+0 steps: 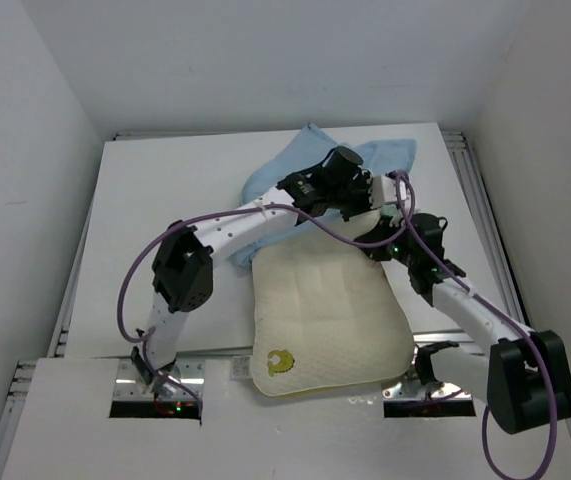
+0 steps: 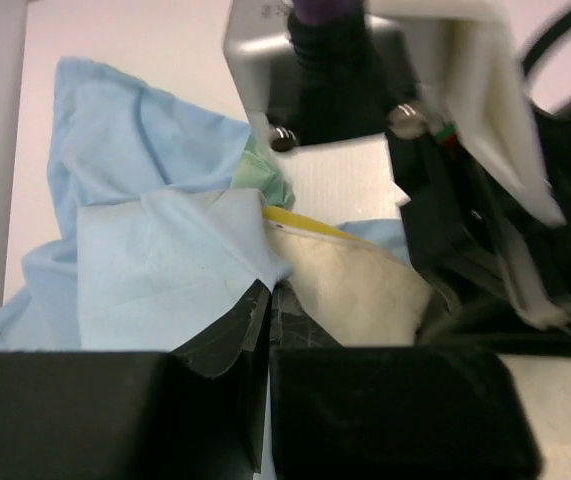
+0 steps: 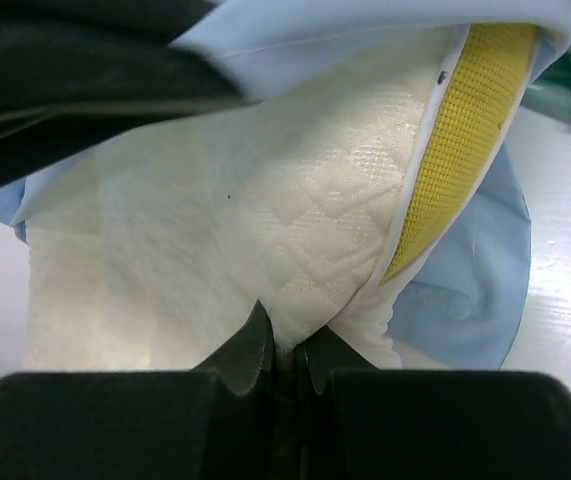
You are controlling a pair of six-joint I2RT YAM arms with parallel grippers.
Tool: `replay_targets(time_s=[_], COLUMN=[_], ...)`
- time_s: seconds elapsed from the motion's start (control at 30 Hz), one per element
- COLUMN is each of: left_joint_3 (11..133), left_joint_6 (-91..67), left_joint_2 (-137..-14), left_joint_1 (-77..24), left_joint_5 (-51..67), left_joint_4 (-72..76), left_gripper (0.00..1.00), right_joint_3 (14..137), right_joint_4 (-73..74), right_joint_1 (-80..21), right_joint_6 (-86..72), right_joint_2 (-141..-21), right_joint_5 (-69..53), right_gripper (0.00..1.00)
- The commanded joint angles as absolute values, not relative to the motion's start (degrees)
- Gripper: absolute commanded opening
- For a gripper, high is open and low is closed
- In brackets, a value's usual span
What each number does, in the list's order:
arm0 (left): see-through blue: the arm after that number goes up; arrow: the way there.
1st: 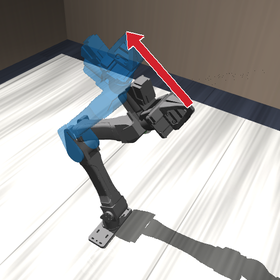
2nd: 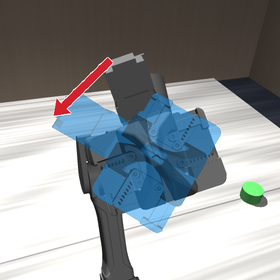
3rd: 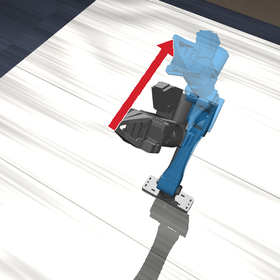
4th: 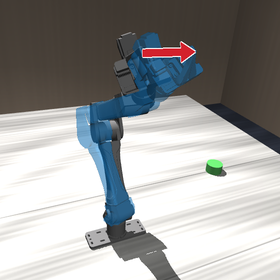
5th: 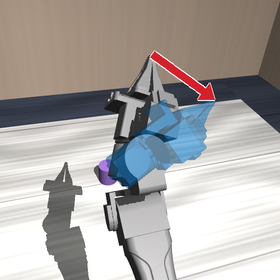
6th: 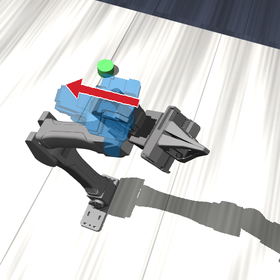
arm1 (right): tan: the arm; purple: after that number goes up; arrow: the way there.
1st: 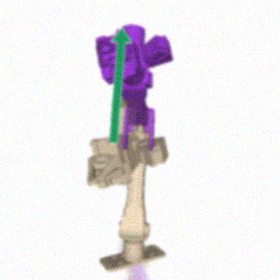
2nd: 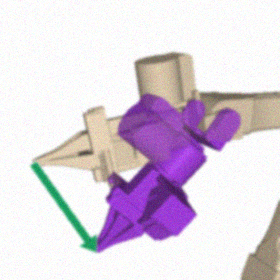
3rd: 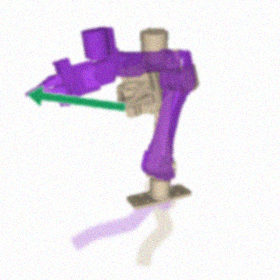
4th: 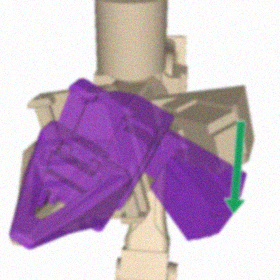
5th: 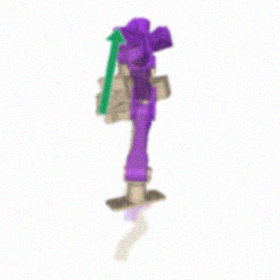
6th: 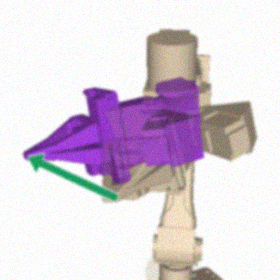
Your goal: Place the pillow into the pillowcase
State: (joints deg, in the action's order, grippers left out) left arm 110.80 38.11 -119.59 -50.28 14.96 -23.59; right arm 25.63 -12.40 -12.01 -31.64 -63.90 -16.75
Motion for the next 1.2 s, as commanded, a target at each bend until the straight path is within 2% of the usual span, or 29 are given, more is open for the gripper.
replay_targets(time_s=[0.0, 0.2, 0.33, 0.5, 0.6, 0.67, 0.7, 0.83, 1.03, 1.17], left_joint_3=[108.6, 104.4, 92.6, 89.6, 88.2, 87.5, 87.6, 91.4, 103.1, 102.7], left_joint_6=[39.7, 45.3, 47.8, 47.3, 41.4, 37.3, 34.4, 29.8, 27.2, 35.0], left_joint_2=[-113.9, -106.3, -98.5, -98.0, -96.9, -96.7, -96.9, -99.0, -104.8, -105.2], left_joint_1=[-50.8, -50.8, -50.8, -50.4, -47.6, -46.5, -46.1, -46.3, -47.2, -50.4], left_joint_5=[23.8, 37.8, 38.2, 36.4, 34.4, 29.0, 24.1, 18.4, 22.7, 26.4], left_joint_4=[-23.2, -35.4, -33.9, -33.1, -28.5, -24.0, -19.6, -11.7, -11.2, -18.2], left_gripper=[0.0, 0.0, 0.0, 0.0, 0.0, 0.0, 0.0, 0.0, 0.0, 0.0], right_joint_3=[26.2, 26.5, 30.0, 28.8, 28.3, 28.9, 30.0, 29.4, 28.0, 29.0], right_joint_4=[-20.2, -31.7, -35.6, -42.6, -40.0, -36.1, -29.9, -22.6, -20.7, -22.0], right_joint_1=[-12.7, -8.9, -8.1, -8.1, -8.2, -8.6, -10.7, -18.6, -22.5, -22.8], right_joint_6=[-31.5, -41.1, -43.0, -47.8, -46.9, -43.3, -38.7, -31.0, -27.9, -26.0], right_joint_2=[-62.8, -65.7, -68.2, -67.7, -65.8, -65.1, -64.9, -63.8, -63.9, -63.9], right_joint_5=[-17.8, -20.0, -20.4, -20.5, -20.4, -21.8, -22.0, -18.5, -17.2, -16.0], right_gripper=[0.0, 0.0, 0.0, 0.0, 0.0, 0.0, 0.0, 0.0, 0.0, 0.0])
